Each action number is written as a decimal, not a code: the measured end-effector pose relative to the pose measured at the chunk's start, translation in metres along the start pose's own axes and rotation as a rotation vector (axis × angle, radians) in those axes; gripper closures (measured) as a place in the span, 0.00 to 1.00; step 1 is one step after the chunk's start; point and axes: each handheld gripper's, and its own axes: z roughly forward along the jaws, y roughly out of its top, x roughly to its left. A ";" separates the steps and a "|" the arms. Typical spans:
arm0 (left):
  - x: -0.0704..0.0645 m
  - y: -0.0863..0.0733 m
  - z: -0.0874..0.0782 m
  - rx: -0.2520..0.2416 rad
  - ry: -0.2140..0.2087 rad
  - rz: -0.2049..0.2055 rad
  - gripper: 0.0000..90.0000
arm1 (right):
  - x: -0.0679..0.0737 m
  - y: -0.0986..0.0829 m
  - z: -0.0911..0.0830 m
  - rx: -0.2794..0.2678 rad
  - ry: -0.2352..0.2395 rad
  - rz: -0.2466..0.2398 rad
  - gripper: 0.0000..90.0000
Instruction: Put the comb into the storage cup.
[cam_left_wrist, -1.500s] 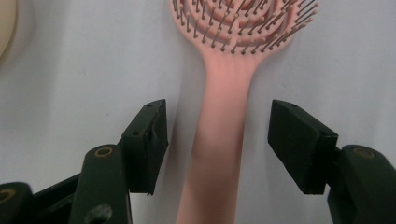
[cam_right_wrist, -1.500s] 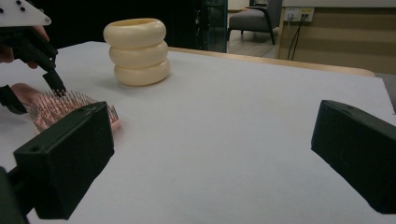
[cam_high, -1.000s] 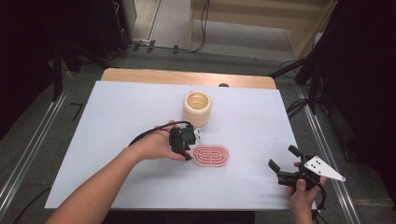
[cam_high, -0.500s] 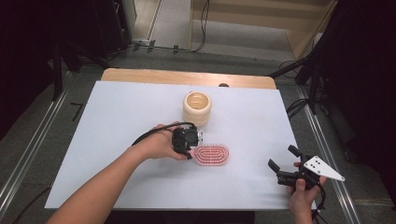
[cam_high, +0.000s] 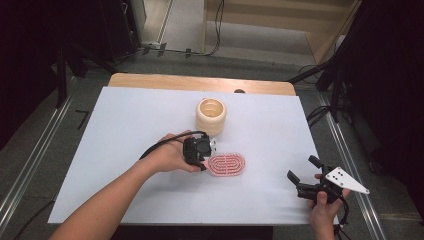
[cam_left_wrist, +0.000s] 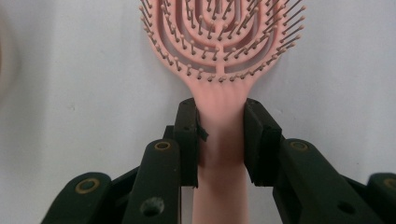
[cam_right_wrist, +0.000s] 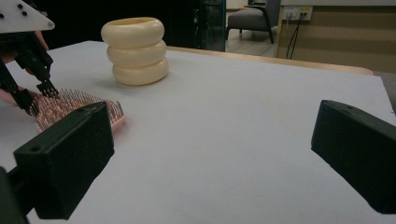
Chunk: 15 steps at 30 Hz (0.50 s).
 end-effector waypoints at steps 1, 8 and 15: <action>-0.001 0.000 0.000 -0.002 -0.001 -0.007 0.78 | 0.000 0.000 0.000 0.000 0.000 0.001 0.00; 0.001 -0.003 -0.004 -0.053 0.003 -0.036 0.78 | 0.000 0.000 0.000 0.002 -0.001 -0.002 0.00; 0.000 -0.005 -0.009 -0.087 0.009 -0.052 0.78 | 0.000 0.000 0.000 0.001 -0.001 0.000 0.00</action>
